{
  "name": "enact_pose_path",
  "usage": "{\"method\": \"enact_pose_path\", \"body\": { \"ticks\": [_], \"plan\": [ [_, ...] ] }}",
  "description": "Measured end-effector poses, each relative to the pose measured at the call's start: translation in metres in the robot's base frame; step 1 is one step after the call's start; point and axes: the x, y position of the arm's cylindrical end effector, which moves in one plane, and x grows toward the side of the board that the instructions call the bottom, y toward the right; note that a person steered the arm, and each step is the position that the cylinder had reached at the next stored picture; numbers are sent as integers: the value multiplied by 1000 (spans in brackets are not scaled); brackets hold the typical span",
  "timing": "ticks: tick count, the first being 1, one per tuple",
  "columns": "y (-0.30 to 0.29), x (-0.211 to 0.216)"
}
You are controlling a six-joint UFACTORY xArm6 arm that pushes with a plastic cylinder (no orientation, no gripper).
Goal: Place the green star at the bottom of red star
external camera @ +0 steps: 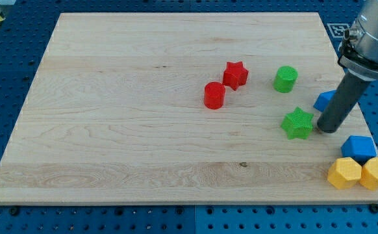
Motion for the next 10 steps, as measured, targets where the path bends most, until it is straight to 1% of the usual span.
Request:
{"method": "enact_pose_path", "body": {
  "ticks": [1,2,3,4,5,6,8,9,10],
  "plan": [
    [-12,1],
    [-60,1],
    [-70,1],
    [-69,27],
    [-84,37],
    [-100,0],
    [-103,-11],
    [-118,-34],
    [-120,-37]
  ]
}}
